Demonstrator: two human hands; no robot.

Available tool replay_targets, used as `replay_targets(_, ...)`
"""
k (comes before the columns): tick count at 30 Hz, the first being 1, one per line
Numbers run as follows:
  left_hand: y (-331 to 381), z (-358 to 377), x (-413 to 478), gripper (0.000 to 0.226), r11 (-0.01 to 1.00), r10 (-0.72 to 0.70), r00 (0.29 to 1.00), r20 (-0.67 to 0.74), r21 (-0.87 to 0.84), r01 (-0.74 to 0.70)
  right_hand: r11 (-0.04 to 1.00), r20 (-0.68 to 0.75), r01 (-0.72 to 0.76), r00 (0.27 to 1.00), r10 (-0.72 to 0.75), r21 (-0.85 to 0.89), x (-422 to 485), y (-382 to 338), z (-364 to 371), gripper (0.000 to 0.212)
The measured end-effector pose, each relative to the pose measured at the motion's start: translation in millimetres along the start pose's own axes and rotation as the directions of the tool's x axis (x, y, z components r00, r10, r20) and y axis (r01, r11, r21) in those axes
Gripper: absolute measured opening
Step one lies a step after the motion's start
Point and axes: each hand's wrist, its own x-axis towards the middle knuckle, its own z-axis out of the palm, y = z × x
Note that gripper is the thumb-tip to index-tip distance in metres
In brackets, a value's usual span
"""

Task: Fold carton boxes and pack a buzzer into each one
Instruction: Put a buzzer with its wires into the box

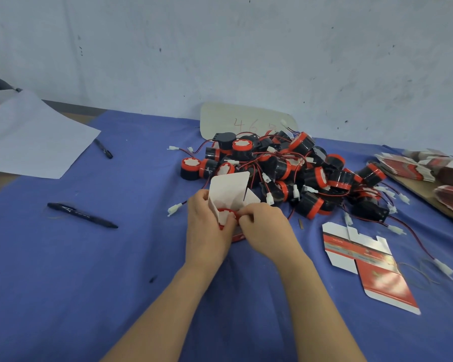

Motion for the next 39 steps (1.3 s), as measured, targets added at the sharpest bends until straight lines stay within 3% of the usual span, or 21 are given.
replay_targets(4,3.4,-5.0,-4.3,0.042,0.992,0.036,0.999,0.007,-0.12,-0.035,0.999,0.016,0.026,1.0,-0.027,0.032,-0.7,0.3,-0.4,0.024)
replay_targets(9,5.3,-6.1,-4.6,0.018,0.98,0.077,0.997,0.033,-0.185,-0.07,0.998,-0.045,0.055,0.997,-0.055,0.01,-0.4,1.2,4.4,0.031)
replay_targets(12,1.7,-7.6,-0.9,0.025,0.995,0.096,0.99,0.104,-0.044,-0.091,0.983,-0.305,0.091,0.952,-0.039,0.16,1.3,1.3,2.9,0.029)
replay_targets(14,-0.4,-6.2,0.8,0.026,0.999,0.052,0.99,0.131,-0.02,-0.049,0.944,-0.468,0.086,0.881,0.077,0.317,4.3,7.6,-3.1,0.025)
replay_targets(15,-1.4,-5.6,1.3,0.027,1.0,0.025,0.991,0.13,-0.021,-0.022,0.916,-0.481,0.068,0.865,0.144,0.396,5.6,12.0,-5.5,0.024)
replay_targets(17,-2.2,-5.0,2.1,0.027,1.0,-0.016,0.993,0.117,-0.024,0.019,0.845,-0.404,0.011,0.881,0.244,0.534,8.1,20.0,-7.3,0.019)
replay_targets(20,-1.1,-5.3,1.9,0.026,1.0,-0.009,0.993,0.12,-0.014,0.011,0.786,-0.258,-0.027,0.938,0.234,0.618,11.0,23.4,-3.3,0.021)
replay_targets(23,-1.0,-5.8,1.6,0.029,0.999,0.039,0.992,0.118,-0.007,-0.039,0.864,-0.206,0.001,0.972,0.118,0.503,12.3,19.8,10.7,0.028)
replay_targets(25,-2.2,-5.2,1.4,0.031,0.999,0.044,0.994,0.1,-0.015,-0.043,0.903,-0.175,0.007,0.982,0.076,0.43,13.9,18.8,20.1,0.017)
replay_targets(27,-3.6,-4.5,1.2,0.035,0.999,0.044,0.996,0.074,-0.016,-0.043,0.885,-0.152,-0.03,0.982,0.113,0.465,15.8,22.0,22.6,0.006)
replay_targets(30,-3.9,-4.8,0.3,0.038,0.996,0.092,0.994,0.056,-0.015,-0.091,0.819,-0.131,-0.044,0.981,0.145,0.573,16.0,26.9,21.9,0.027)
replay_targets(32,-3.6,-8.3,2.6,0.04,0.991,0.133,0.988,0.081,-0.02,-0.131,0.808,-0.149,0.007,0.984,0.101,0.589,14.9,26.2,22.4,0.039)
replay_targets(35,-6.2,-19.8,11.1,0.036,0.977,0.201,0.955,0.217,0.026,-0.211,0.885,-0.151,0.103,0.988,-0.037,0.454,13.0,29.0,16.2,0.029)
replay_targets(37,-7.7,-27.3,15.0,0.037,0.976,0.189,0.928,0.322,0.045,-0.214,0.903,-0.021,0.127,0.991,-0.13,0.41,12.9,39.8,5.0,0.029)
replay_targets(39,-6.5,-32.7,17.9,0.043,0.988,0.143,0.921,0.363,0.007,-0.156,0.891,0.221,0.084,0.954,-0.201,0.446,10.3,51.3,-4.0,0.042)
